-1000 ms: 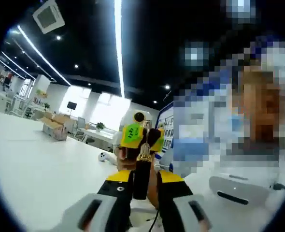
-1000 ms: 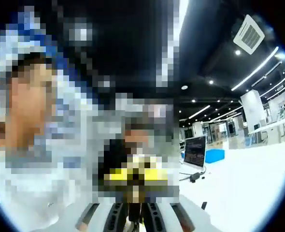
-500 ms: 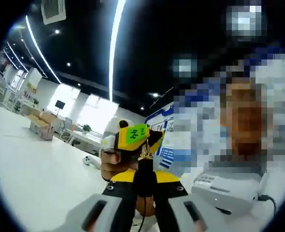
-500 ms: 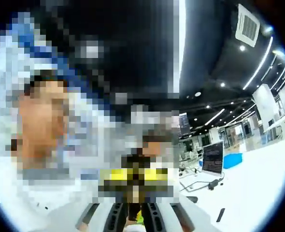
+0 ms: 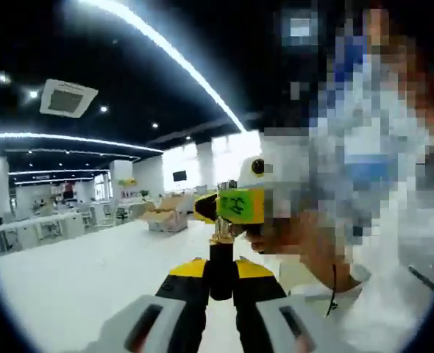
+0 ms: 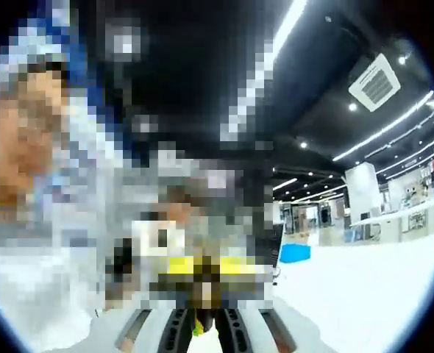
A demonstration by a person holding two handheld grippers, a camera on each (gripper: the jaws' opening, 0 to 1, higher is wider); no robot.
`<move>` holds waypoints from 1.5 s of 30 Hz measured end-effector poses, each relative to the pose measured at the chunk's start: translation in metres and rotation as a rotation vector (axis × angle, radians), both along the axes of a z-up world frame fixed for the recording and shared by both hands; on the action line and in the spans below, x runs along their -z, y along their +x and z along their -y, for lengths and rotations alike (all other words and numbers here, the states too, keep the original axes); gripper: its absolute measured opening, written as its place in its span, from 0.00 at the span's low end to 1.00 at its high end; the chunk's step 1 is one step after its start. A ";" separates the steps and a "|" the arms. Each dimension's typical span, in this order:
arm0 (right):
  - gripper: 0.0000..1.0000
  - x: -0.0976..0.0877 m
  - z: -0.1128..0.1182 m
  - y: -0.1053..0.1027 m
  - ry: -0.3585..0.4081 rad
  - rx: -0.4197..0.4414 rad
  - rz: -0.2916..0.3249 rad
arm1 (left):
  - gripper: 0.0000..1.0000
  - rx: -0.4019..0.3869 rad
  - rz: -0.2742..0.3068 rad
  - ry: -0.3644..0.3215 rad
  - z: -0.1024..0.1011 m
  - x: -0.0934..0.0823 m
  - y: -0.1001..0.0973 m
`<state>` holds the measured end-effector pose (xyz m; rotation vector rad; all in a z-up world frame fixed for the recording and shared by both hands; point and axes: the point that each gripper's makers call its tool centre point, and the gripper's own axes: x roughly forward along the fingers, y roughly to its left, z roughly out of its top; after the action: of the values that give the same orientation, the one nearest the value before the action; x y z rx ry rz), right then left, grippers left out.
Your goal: Unscrew the lipstick cap, remove the lipstick, and put the cap back on the lipstick
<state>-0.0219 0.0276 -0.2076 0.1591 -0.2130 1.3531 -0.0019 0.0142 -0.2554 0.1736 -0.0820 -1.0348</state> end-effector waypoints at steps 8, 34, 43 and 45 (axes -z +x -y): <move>0.06 -0.005 0.005 0.000 -0.013 0.022 0.040 | 0.15 0.018 0.038 -0.034 0.011 -0.003 -0.006; 0.06 -0.002 -0.014 -0.031 0.079 -0.215 -0.103 | 0.13 0.377 -0.257 -0.180 0.011 -0.001 -0.034; 0.06 -0.006 -0.002 -0.003 0.072 -0.046 -0.047 | 0.13 0.061 0.005 -0.059 0.006 -0.006 -0.005; 0.06 -0.008 0.001 0.004 0.078 0.017 -0.024 | 0.13 -0.013 0.060 -0.039 0.005 -0.008 0.001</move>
<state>-0.0176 0.0266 -0.2000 0.2386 -0.2467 1.3259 -0.0009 0.0094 -0.2479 0.1693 -0.1556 -1.0143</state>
